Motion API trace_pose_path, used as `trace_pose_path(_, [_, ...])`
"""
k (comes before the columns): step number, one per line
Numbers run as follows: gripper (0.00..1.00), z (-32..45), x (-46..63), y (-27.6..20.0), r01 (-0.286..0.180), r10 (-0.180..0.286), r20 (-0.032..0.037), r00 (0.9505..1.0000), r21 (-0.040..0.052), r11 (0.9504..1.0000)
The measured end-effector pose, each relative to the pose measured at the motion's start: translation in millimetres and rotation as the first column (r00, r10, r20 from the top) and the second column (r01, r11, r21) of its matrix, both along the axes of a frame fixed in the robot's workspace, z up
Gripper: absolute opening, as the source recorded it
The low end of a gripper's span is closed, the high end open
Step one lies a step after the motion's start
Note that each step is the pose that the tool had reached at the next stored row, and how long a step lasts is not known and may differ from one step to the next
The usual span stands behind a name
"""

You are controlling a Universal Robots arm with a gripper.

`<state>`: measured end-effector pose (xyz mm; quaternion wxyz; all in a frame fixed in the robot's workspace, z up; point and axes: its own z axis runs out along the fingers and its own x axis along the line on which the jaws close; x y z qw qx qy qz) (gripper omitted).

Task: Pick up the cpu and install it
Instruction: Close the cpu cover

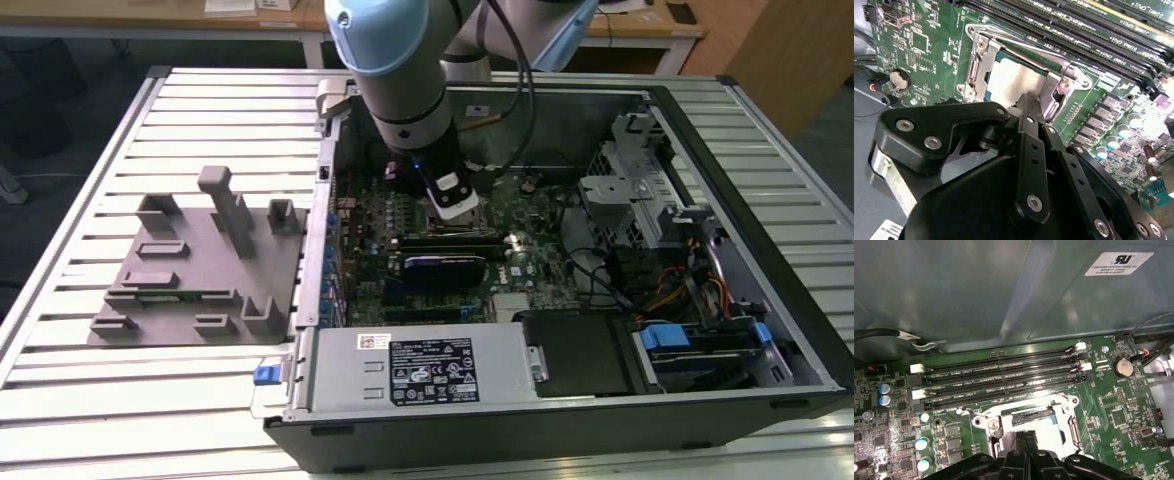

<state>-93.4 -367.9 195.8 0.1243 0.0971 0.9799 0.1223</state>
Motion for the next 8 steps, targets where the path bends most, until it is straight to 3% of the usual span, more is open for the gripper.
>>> trace_pose_path(2, [0.11, -0.6, -2.4, 0.0, 0.0, 0.0, 0.0052, 1.0, 0.0019, 1.0])
trace_pose_path(8, [0.11, -1.6, -3.3, -0.2, 0.002, -0.003, 0.032, 0.9995, 0.0037, 1.0])
